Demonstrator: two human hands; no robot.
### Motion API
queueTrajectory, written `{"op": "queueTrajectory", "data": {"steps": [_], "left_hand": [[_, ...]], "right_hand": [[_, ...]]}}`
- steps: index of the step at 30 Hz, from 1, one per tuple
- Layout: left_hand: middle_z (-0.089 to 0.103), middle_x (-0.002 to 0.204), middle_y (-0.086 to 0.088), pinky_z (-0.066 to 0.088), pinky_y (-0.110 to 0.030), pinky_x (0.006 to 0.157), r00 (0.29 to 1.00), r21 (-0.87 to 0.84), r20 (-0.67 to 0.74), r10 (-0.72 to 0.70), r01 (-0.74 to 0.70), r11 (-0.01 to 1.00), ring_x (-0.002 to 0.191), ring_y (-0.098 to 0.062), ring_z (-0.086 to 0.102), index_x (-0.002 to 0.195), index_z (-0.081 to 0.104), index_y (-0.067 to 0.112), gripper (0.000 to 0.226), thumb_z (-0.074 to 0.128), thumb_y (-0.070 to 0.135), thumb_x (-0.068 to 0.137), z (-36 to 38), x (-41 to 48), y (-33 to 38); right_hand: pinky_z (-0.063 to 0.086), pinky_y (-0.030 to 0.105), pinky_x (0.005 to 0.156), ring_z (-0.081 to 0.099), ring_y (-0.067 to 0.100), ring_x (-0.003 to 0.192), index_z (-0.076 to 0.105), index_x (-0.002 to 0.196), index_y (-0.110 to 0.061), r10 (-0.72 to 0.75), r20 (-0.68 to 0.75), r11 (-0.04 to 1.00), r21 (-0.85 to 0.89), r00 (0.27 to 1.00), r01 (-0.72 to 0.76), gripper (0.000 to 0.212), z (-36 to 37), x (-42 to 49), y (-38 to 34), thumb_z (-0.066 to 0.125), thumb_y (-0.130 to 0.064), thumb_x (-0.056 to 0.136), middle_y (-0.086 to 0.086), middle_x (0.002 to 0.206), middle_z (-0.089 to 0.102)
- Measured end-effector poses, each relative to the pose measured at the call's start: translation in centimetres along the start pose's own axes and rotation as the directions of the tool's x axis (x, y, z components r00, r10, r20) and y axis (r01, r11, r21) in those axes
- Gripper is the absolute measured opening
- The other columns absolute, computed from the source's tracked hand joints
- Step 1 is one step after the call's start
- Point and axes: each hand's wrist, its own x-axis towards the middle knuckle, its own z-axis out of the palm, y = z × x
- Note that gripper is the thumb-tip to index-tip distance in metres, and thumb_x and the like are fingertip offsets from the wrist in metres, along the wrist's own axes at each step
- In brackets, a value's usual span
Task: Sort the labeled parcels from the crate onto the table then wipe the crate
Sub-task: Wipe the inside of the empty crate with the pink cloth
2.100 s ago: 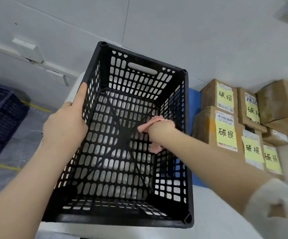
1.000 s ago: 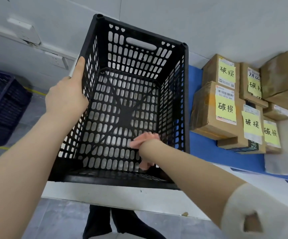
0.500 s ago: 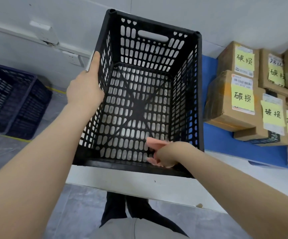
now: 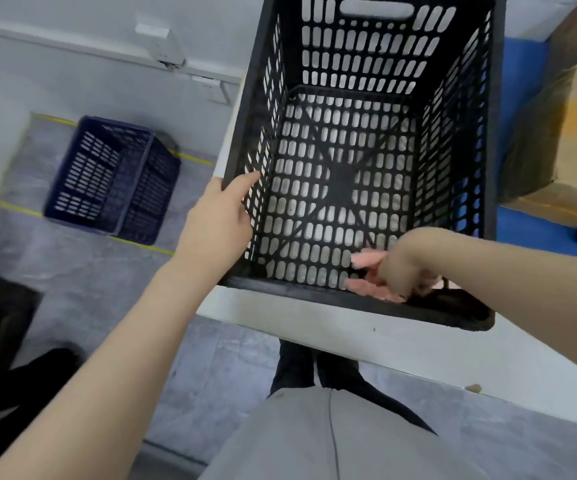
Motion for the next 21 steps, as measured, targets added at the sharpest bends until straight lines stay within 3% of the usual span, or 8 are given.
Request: {"op": "queueTrajectory", "data": {"steps": [3, 6, 9, 11, 13, 14, 18, 21], "left_hand": [[0.05, 0.124, -0.014, 0.045, -0.044, 0.09, 0.998, -0.016, -0.057, -0.002, 0.001, 1.0, 0.103, -0.039, 0.054, 0.139, 0.047, 0.03, 0.057, 0.04, 0.0, 0.091, 0.4, 0.2, -0.1], [0.051, 0.124, -0.012, 0.046, -0.045, 0.089, 0.998, -0.009, -0.065, -0.019, 0.019, 1.0, 0.102, -0.038, 0.055, 0.137, 0.05, 0.031, 0.057, 0.04, 0.0, 0.09, 0.5, 0.3, -0.3], [0.051, 0.124, -0.013, 0.046, -0.044, 0.086, 0.997, -0.011, -0.065, -0.049, 0.048, 0.999, 0.1, -0.039, 0.056, 0.135, 0.051, 0.033, 0.054, 0.041, 0.004, 0.09, 0.5, 0.4, 0.0], [0.051, 0.121, -0.014, 0.045, -0.043, 0.083, 0.996, -0.009, -0.067, -0.058, 0.058, 0.998, 0.097, -0.039, 0.056, 0.134, 0.051, 0.034, 0.054, 0.041, 0.005, 0.09, 0.5, 0.3, 0.0], [0.051, 0.119, -0.014, 0.046, -0.043, 0.083, 0.996, -0.013, -0.068, -0.062, 0.061, 0.998, 0.094, -0.039, 0.055, 0.135, 0.05, 0.035, 0.057, 0.04, 0.002, 0.089, 0.6, 0.3, -0.1], [0.051, 0.119, -0.013, 0.047, -0.043, 0.083, 0.995, -0.015, -0.069, -0.067, 0.066, 0.998, 0.094, -0.039, 0.055, 0.135, 0.05, 0.036, 0.059, 0.039, 0.002, 0.088, 0.6, 0.3, -0.2], [0.05, 0.124, -0.011, 0.048, -0.045, 0.083, 0.993, -0.02, -0.061, -0.097, 0.096, 0.995, 0.096, -0.039, 0.055, 0.135, 0.048, 0.038, 0.061, 0.039, 0.002, 0.087, 0.6, 0.3, -0.1], [0.05, 0.12, -0.009, 0.048, -0.048, 0.083, 0.994, -0.019, -0.055, -0.094, 0.093, 0.995, 0.095, -0.038, 0.056, 0.136, 0.048, 0.037, 0.061, 0.039, 0.002, 0.087, 0.5, 0.3, -0.1]], "right_hand": [[0.052, 0.025, 0.053, 0.064, 0.017, 0.073, 0.043, 0.138, -0.009, -0.026, 0.14, 0.991, 0.13, 0.99, 0.007, 0.049, -2.9, -1.4, -0.9, 0.048, -0.003, 0.09, 0.01, 0.114, 0.062], [0.06, 0.035, 0.07, 0.068, 0.017, 0.084, 0.061, 0.111, -0.022, -0.224, -0.28, 0.928, 0.233, 0.934, 0.292, 0.039, -4.4, -3.7, -1.9, 0.054, -0.004, 0.077, 0.0, 0.095, 0.069], [0.053, 0.016, 0.064, 0.066, 0.001, 0.071, 0.063, 0.095, -0.023, -0.433, -0.417, 0.739, 0.344, 0.799, 0.579, 0.012, -1.7, -6.1, -5.0, 0.056, -0.018, 0.087, -0.013, 0.075, 0.07], [0.051, 0.022, 0.085, 0.062, 0.0, 0.084, 0.061, 0.108, -0.017, -0.564, -0.294, 0.701, 0.324, 0.771, 0.636, 0.015, 1.0, -5.8, -7.3, 0.052, -0.018, 0.096, -0.019, 0.086, 0.067], [0.025, 0.036, 0.115, 0.053, 0.011, 0.115, 0.055, 0.127, -0.02, -0.589, -0.208, 0.743, 0.24, 0.781, 0.624, 0.031, 2.2, -4.0, -8.3, 0.045, -0.031, 0.099, -0.01, 0.118, 0.061], [0.017, 0.041, 0.118, 0.049, 0.014, 0.118, 0.053, 0.128, -0.021, -0.58, -0.21, 0.77, 0.176, 0.787, 0.614, 0.034, 2.2, -3.0, -8.5, 0.043, -0.036, 0.099, -0.008, 0.122, 0.058], [0.053, 0.041, 0.087, 0.059, 0.029, 0.082, 0.058, 0.105, -0.007, -0.591, -0.189, 0.786, 0.082, 0.784, 0.612, 0.02, 1.5, 1.5, -9.1, 0.042, -0.015, 0.098, 0.011, 0.094, 0.063], [0.044, 0.016, 0.058, 0.053, 0.02, 0.074, 0.061, 0.1, -0.018, -0.476, -0.187, 0.877, -0.034, 0.859, 0.479, 0.014, 1.4, 4.3, -9.3, 0.047, -0.017, 0.097, -0.008, 0.075, 0.05]]}}
